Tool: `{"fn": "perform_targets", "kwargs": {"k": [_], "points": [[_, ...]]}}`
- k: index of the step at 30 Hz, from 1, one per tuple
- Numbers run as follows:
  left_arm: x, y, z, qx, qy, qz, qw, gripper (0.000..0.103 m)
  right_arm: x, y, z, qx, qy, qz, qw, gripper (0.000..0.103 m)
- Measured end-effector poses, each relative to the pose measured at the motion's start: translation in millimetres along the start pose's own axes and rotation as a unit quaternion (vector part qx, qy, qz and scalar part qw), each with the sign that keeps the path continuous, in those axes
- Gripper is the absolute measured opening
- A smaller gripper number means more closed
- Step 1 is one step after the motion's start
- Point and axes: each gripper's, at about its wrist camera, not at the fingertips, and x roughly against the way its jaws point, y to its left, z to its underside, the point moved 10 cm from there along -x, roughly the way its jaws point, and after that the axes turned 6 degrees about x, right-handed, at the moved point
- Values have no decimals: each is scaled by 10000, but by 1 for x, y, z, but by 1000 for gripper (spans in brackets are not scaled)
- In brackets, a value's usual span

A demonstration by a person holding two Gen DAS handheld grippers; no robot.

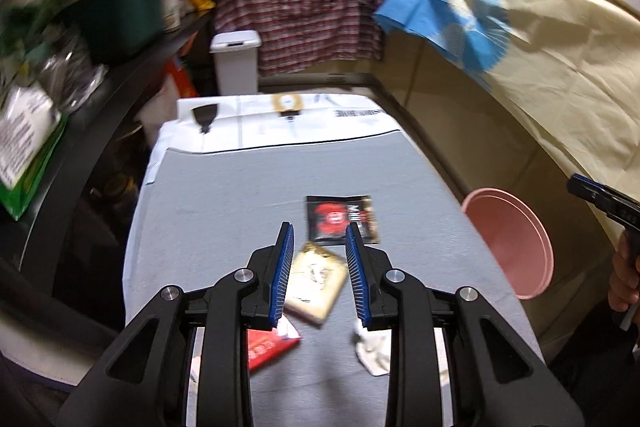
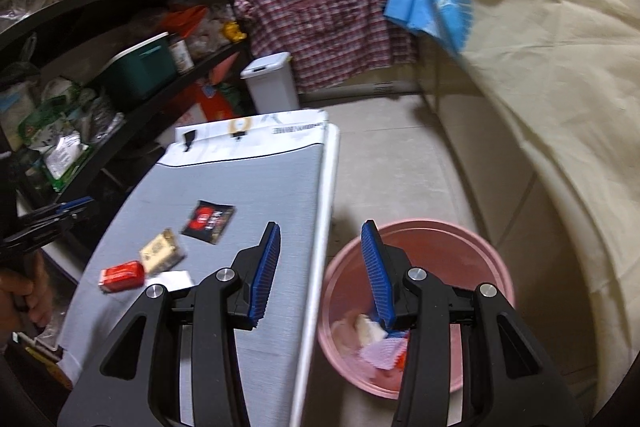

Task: Collect trash
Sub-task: 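Move both open tools back toward the black and cream packets on the table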

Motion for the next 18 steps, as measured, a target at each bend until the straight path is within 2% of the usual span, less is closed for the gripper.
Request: {"fn": "perform_targets", "kwargs": {"k": [6,9,14,18], "points": [[-25,18,20,46,250,-33,9997,27,-24,37,-9,285,71,-431,9986,41],[-38,24,27,103,362,-31,9993,36,-38,49,-9,437,154,-533,9975,36],[-53,23,38,-42,487,-17,9988,38,-70,73,-14,795,259,-740,9937,26],[-61,21,42,-81,569,23,9983,49,-99,89,-17,1000,380,-874,9904,23]]}}
